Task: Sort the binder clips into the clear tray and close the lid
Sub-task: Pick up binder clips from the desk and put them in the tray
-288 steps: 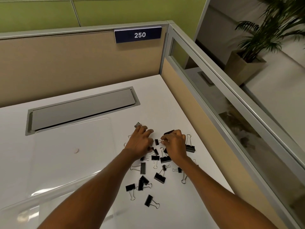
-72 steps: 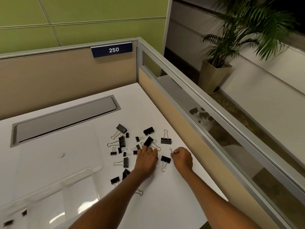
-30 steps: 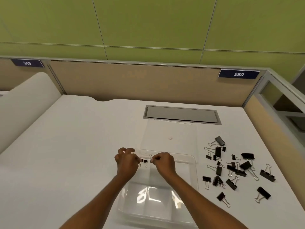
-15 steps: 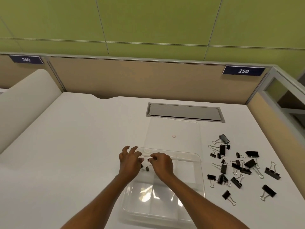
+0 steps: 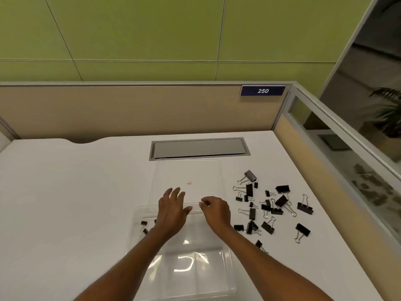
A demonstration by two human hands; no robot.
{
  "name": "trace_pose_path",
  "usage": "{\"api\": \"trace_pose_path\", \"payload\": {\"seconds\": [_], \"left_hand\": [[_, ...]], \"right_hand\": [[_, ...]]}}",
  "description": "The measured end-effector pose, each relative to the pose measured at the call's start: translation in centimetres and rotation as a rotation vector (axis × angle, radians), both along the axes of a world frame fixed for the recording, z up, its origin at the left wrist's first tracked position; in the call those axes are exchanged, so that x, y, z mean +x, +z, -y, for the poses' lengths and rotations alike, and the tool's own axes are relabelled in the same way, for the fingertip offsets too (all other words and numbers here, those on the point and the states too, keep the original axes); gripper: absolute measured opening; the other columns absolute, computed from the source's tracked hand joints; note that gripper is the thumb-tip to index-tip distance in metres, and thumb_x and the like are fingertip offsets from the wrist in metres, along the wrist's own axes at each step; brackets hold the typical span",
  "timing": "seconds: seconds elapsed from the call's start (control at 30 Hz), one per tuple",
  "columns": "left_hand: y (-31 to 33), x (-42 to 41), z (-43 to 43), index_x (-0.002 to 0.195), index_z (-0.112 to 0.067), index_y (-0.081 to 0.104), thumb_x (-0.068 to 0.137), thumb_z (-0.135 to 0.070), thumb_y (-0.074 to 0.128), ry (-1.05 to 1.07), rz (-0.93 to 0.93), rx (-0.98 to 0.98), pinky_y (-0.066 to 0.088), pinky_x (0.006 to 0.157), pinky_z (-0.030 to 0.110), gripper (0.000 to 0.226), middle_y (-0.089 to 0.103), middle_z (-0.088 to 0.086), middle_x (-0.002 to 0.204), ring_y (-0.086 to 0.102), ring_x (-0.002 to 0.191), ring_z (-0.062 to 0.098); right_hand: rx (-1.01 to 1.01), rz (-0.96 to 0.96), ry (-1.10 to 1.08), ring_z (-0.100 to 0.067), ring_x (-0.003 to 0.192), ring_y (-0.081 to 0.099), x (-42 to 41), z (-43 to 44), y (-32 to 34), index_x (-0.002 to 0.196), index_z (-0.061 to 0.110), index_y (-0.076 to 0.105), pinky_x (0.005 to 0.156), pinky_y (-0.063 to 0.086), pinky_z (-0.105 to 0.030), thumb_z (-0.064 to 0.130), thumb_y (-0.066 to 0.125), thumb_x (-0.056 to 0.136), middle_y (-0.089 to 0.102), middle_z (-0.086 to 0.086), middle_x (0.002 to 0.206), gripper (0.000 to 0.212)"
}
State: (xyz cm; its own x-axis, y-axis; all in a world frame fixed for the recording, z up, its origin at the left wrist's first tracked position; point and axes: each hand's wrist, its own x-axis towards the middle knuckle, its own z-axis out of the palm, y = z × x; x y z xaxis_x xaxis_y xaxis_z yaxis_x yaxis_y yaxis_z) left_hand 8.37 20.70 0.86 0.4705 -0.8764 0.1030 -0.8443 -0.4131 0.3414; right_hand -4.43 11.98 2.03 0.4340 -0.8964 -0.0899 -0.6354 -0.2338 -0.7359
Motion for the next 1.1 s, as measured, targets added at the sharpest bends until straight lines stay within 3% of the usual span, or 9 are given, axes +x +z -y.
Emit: {"api": "trace_pose_path", "payload": {"seconds": [0.17,0.3,0.43,0.57,1.1], "left_hand": [[0.3,-2.4,3.3,0.134,-0.009,0.043,0.089,-0.039,0.057,-0.086,-0.003,0.002,0.027,0.106,0.049,0.056,0.037,0.014,0.146,0.023,0.138,0.034],[0.3,-4.4,5.8,0.136,-0.01,0.041,0.09,-0.041,0.054,-0.133,-0.004,0.027,0.025,0.108,0.049,0.057,0.036,0.013,0.147,0.021,0.139,0.033],[0.3,-6.1,8.0,0.138,-0.012,0.038,0.091,-0.044,0.05,-0.173,-0.002,0.049,0.023,0.109,0.048,0.058,0.032,0.011,0.15,0.018,0.14,0.031],[0.2,-7.6,10.0,0.14,-0.014,0.034,0.092,-0.048,0.045,-0.195,0.01,0.094,0.021,0.11,0.047,0.059,0.027,0.008,0.152,0.014,0.141,0.029],[-1.0,-10.8,14.4,0.141,-0.017,0.032,0.094,-0.05,0.039,-0.259,0.035,0.17,0.019,0.108,0.047,0.058,0.026,0.005,0.152,0.017,0.14,0.025]], "right_hand": [[0.02,-0.02,-0.097,-0.02,0.096,0.066,-3.4,3.1,0.0,0.103,0.019,0.071,0.081,0.053,-0.033,0.028,0.064,0.086,0.073,0.001,0.101,0.02],[0.027,-0.052,-0.178,-0.019,0.097,0.065,-6.1,5.5,-0.2,0.105,0.018,0.071,0.077,0.049,-0.026,0.028,0.065,0.086,0.072,0.001,0.102,0.023],[0.055,-0.063,-0.247,-0.02,0.087,0.066,-8.7,7.5,-0.7,0.096,0.014,0.071,0.074,0.055,-0.033,0.025,0.066,0.086,0.072,-0.002,0.093,0.016],[0.044,-0.113,-0.303,-0.022,0.089,0.066,-10.5,9.1,-1.2,0.099,0.015,0.071,0.07,0.052,-0.029,0.025,0.067,0.085,0.072,-0.003,0.097,0.018],[0.015,-0.292,-0.207,-0.023,0.1,0.065,-11.2,12.5,-3.8,0.112,0.015,0.067,0.077,0.052,-0.03,0.031,0.064,0.088,0.07,-0.005,0.109,0.029]]}}
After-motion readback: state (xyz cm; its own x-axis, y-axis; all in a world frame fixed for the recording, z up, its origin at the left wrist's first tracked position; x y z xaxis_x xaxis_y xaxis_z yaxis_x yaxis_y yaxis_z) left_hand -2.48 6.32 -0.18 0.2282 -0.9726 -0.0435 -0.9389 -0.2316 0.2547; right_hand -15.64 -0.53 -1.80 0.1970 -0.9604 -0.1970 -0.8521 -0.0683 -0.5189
